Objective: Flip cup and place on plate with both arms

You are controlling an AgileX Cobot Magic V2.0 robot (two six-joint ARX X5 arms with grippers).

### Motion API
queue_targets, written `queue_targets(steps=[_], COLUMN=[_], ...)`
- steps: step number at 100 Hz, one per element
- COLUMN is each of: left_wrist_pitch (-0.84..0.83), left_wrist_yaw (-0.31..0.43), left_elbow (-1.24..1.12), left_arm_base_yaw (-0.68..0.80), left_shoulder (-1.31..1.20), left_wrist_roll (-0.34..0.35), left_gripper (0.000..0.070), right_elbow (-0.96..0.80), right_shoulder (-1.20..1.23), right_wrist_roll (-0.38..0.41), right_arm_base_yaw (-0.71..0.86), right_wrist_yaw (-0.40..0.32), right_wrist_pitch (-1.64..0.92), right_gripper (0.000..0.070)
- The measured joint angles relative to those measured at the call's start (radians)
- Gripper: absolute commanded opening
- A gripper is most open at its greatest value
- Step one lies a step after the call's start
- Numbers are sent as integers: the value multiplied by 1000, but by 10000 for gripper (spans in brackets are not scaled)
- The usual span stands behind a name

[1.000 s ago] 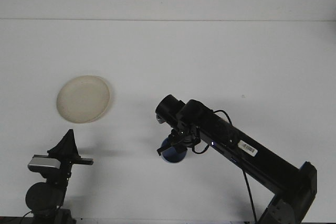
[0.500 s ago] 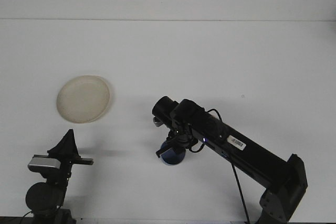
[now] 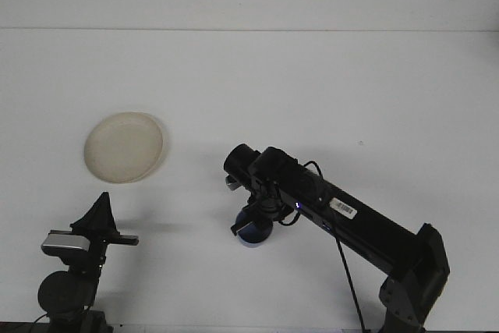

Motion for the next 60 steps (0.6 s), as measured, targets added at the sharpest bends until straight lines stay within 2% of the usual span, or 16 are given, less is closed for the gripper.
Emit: queue_targets(steps=[5,12,39,60], left_wrist_pitch=[0,0,0,0], left_wrist_yaw=[0,0,0,0], left_elbow=[0,0,0,0], left_arm_base_yaw=[0,0,0,0], left_shoulder=[0,0,0,0], left_wrist_roll=[0,0,0,0], left_gripper=[11,11,11,11], right_elbow=[0,3,80,95], right_shoulder=[0,1,-6,-93], right_wrist_roll=[0,0,-2,-40], right_arm_base_yaw=[-4,-9,-31,-66], right_wrist_yaw=[0,0,-4,-32], right_wrist_pitch=[0,0,0,0], right_gripper=[380,415,416,416])
